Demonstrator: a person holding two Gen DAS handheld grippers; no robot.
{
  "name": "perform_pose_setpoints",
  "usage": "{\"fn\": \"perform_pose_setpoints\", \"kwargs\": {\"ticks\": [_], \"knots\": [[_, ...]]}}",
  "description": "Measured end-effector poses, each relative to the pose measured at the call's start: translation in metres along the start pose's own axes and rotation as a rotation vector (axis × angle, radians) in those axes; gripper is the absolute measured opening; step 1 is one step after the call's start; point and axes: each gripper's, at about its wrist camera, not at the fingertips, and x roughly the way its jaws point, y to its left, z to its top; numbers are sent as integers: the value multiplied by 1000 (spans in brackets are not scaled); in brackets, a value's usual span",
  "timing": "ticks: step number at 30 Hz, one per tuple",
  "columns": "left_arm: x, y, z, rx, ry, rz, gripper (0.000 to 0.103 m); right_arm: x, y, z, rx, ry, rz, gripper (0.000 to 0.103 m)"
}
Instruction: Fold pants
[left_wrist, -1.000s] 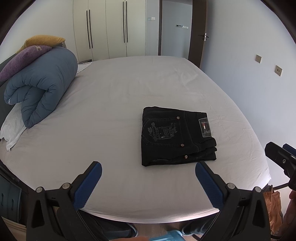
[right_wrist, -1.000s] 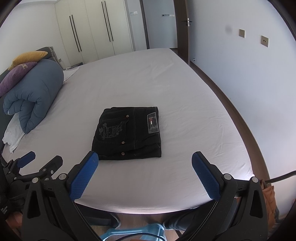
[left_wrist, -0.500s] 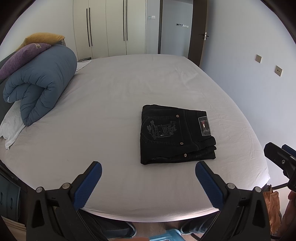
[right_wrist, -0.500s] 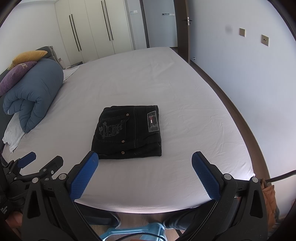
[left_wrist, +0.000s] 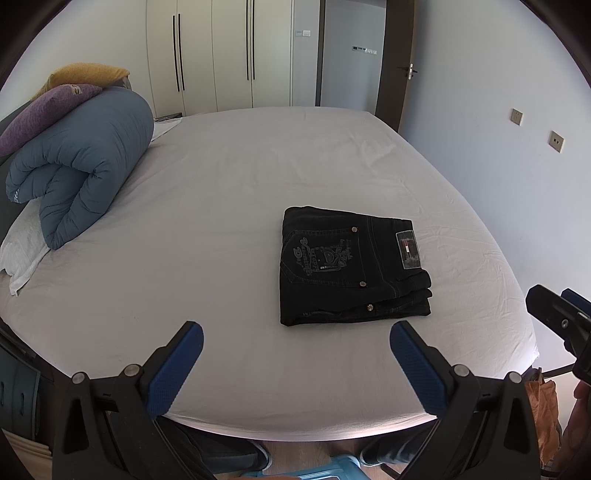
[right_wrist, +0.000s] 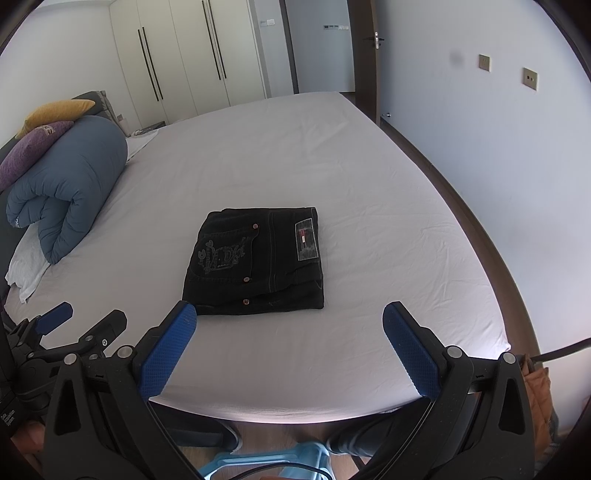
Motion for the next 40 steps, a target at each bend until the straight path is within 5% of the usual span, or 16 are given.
{"fn": "perform_pose_setpoints", "kwargs": {"ticks": [40], "knots": [[-5, 0, -8, -3, 10, -3, 103, -1, 3, -9, 4, 12, 5, 103]]}}
